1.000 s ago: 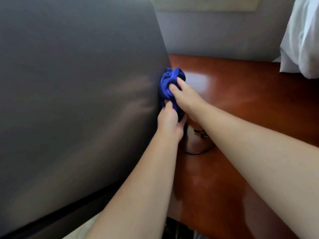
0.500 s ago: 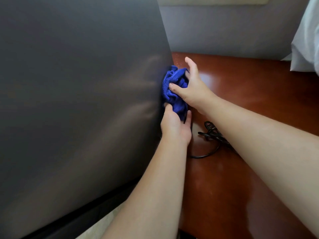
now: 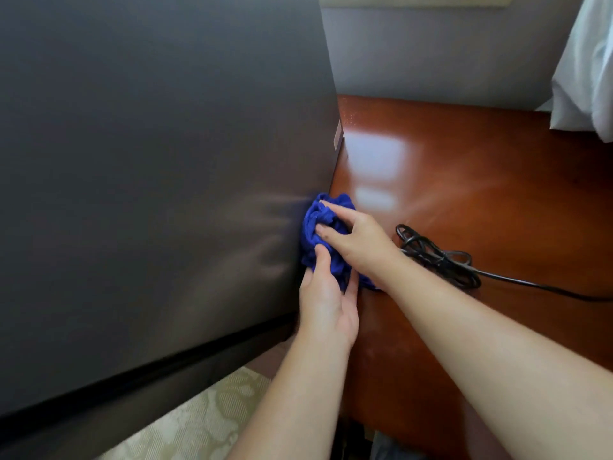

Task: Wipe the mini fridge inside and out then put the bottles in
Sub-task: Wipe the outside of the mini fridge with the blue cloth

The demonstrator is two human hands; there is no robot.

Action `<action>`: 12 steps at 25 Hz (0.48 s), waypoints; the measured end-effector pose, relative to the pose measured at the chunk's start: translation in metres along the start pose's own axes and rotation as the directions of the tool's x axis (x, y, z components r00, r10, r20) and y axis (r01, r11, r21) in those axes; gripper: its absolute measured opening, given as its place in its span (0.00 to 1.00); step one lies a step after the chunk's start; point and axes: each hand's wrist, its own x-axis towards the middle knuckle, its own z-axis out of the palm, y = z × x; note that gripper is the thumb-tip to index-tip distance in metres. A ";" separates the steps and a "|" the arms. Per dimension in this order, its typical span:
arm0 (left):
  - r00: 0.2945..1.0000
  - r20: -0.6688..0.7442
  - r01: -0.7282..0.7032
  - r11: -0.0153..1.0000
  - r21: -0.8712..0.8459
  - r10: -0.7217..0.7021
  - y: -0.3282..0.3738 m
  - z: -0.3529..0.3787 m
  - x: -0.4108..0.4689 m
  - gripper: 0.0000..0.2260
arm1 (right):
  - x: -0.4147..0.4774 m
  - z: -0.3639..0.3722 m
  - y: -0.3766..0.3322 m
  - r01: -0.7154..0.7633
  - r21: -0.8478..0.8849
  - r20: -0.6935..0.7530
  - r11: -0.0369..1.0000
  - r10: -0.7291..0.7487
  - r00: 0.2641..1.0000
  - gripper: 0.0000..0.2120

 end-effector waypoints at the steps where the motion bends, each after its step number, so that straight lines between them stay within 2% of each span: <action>1: 1.000 0.002 0.002 1.000 -0.001 -0.002 0.001 -0.012 -0.008 0.15 | -0.012 0.008 0.002 0.005 0.004 -0.017 1.000 -0.005 1.000 0.24; 8: 0.995 0.057 0.077 0.994 0.079 -0.082 0.020 -0.099 -0.056 0.15 | -0.102 0.066 0.008 0.019 0.103 -0.086 0.994 -0.010 0.996 0.24; 12: 0.978 0.170 0.112 0.992 0.055 -0.120 0.045 -0.140 -0.100 0.16 | -0.160 0.096 -0.018 0.128 0.092 -0.199 0.987 -0.108 0.974 0.23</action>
